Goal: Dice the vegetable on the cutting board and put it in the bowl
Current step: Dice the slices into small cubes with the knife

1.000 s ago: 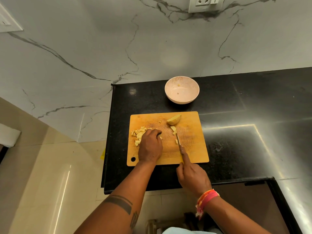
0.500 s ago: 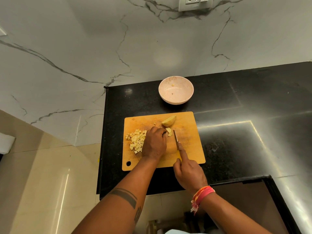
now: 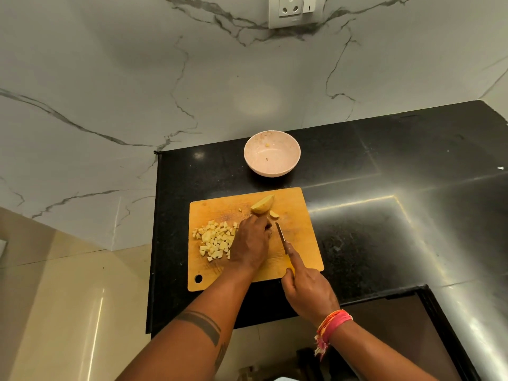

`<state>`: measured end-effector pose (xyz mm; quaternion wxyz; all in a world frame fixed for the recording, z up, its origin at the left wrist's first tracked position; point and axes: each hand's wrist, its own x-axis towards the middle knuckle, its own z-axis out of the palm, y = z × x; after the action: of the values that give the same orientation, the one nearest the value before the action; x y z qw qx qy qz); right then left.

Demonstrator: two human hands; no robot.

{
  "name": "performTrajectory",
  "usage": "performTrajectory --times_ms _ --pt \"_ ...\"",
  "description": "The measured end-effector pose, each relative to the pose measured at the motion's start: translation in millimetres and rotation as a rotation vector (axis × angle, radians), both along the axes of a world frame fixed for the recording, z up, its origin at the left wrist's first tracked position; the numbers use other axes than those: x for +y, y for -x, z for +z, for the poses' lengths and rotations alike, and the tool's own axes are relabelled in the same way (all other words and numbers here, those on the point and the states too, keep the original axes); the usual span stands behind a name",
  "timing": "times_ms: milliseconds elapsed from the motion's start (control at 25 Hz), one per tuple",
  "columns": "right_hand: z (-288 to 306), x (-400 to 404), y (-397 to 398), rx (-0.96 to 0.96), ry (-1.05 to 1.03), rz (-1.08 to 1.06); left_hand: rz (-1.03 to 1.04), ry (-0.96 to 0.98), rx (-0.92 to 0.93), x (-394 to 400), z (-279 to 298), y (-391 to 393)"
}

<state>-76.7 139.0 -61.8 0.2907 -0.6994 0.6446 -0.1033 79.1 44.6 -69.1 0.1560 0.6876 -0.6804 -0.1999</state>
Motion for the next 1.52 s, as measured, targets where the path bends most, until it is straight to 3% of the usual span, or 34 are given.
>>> performTrajectory --times_ms 720,1240,1520 --pt "4 1 -17 0.059 -0.052 0.094 0.030 0.001 -0.131 9 -5 -16" --pt "-3 7 -15 0.218 -0.113 0.223 0.081 -0.027 -0.185 3 -2 -13" --pt "-4 17 1 0.107 -0.088 0.104 0.049 0.000 -0.203 6 8 -22"
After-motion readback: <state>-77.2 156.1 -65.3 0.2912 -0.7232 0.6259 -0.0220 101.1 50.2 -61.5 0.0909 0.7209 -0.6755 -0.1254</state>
